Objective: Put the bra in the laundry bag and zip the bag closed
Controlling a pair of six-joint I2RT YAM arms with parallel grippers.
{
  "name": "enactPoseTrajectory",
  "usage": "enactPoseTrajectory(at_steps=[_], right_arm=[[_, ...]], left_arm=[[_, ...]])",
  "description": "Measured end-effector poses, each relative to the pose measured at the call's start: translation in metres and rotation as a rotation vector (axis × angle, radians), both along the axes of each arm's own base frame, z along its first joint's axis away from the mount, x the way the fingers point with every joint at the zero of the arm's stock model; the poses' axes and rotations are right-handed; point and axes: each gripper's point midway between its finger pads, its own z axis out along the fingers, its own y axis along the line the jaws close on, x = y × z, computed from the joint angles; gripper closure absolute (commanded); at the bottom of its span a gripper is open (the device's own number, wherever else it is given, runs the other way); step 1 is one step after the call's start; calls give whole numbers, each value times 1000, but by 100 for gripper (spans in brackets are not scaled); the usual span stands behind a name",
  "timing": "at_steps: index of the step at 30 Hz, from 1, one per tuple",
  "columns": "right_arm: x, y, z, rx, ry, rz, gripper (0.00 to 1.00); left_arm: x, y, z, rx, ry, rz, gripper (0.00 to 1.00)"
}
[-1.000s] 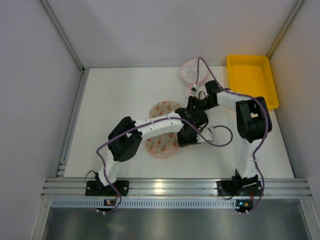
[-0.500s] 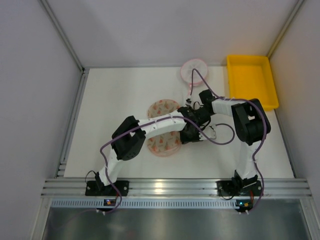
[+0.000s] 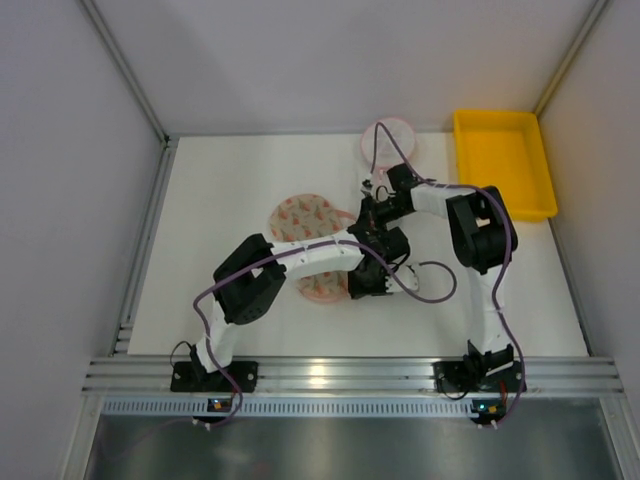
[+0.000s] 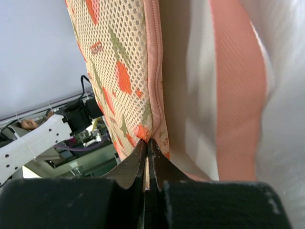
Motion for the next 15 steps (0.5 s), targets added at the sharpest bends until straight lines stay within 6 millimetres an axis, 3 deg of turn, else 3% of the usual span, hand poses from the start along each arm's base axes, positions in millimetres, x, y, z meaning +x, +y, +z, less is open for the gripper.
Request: enactPoseTrajectory(at_steps=[8,11,12,15], right_arm=[[13,26,0,33,14,17,97],[15,37,6,46,-18,36,67],[19,39,9,52,-44,38,52],[29,38,17,52,-122,50,37]], left_arm=[[-7,19,-3,19,-11,-35,100],[-9,19,-4,19,-2,-30,100],[-13,19,-3,20,14,-28,100],[-18,11,2,11,30,-24,100]])
